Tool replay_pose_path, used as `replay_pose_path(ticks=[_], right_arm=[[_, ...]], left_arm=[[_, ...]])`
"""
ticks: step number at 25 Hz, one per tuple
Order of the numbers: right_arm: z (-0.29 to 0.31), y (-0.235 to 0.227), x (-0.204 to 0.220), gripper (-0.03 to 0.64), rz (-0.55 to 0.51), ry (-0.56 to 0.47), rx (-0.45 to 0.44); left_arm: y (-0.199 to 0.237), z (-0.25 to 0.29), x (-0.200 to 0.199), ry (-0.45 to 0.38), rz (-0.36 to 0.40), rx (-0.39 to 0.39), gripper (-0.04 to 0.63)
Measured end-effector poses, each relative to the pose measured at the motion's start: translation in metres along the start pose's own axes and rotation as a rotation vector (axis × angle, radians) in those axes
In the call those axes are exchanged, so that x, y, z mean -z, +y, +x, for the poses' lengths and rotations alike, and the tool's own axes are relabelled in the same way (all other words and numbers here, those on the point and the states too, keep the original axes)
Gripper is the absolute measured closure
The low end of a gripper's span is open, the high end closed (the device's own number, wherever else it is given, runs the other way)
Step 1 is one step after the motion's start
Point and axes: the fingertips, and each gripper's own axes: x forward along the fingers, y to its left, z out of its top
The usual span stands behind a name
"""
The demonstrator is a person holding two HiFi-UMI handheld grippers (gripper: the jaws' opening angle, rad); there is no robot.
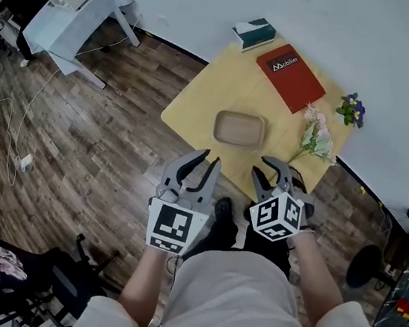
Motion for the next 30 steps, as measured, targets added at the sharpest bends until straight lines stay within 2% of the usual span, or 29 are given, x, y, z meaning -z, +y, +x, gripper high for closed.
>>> replay_pose_path(ticks=[30], right_arm=[[0.105,0.018,0.068,0.485,-0.304,0.107,0.086]], left_arm=[[-0.013,0.011,0.039,0.117,-0.035,-0.019,0.528]])
